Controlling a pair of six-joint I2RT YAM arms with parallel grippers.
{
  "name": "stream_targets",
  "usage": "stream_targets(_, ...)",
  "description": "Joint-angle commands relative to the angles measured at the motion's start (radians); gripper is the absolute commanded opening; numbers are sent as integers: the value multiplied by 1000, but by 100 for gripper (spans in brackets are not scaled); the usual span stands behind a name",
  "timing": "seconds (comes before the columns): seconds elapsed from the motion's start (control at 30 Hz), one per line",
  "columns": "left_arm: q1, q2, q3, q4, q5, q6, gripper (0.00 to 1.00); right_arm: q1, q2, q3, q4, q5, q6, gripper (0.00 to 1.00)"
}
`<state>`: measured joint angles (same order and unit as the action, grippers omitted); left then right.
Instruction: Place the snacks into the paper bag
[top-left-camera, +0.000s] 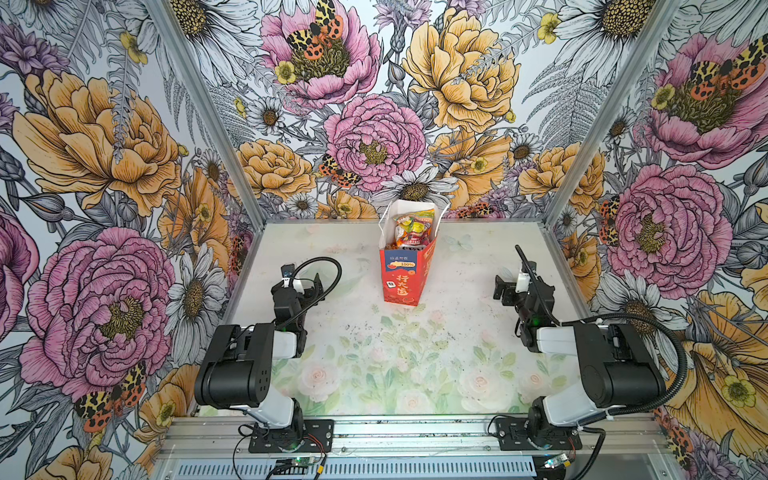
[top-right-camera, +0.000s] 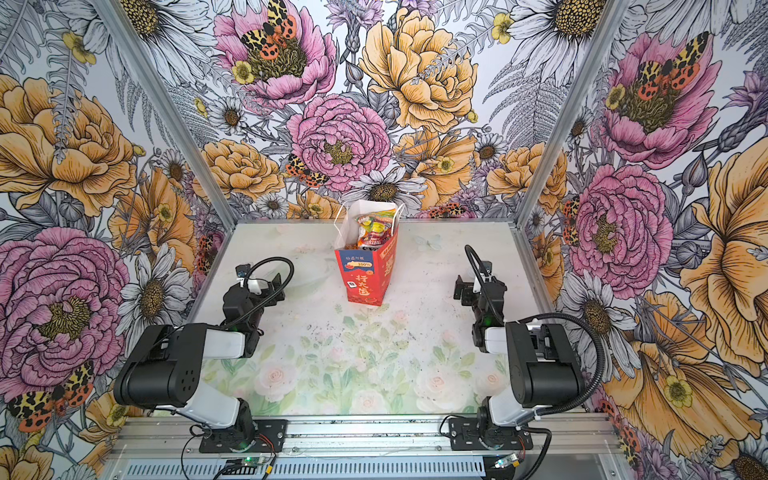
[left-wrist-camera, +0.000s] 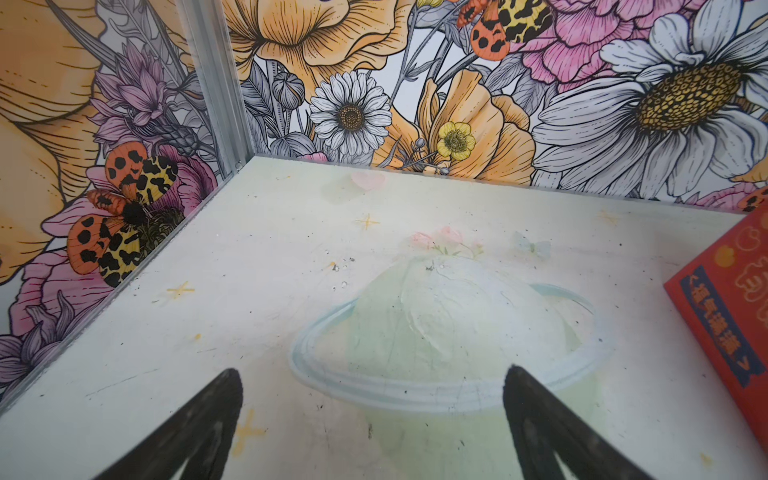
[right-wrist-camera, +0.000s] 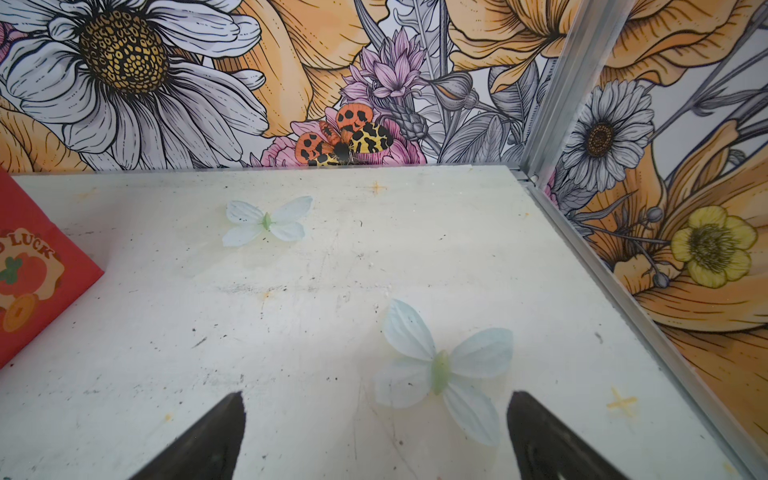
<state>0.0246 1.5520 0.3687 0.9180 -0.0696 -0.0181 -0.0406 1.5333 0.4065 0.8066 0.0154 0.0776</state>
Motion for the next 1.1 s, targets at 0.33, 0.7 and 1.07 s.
stream_targets(0.33, -34, -3, 1, 36, -34, 43, 99, 16, -1, -13, 54, 39, -5, 100)
stream_targets(0.7, -41, 0, 3, 36, -48, 48, 99, 16, 2, -9, 50, 40, -5, 100)
stream_targets(1.07, -18, 2, 10, 22, -25, 22, 99, 15, 3, -9, 48, 40, -3, 100)
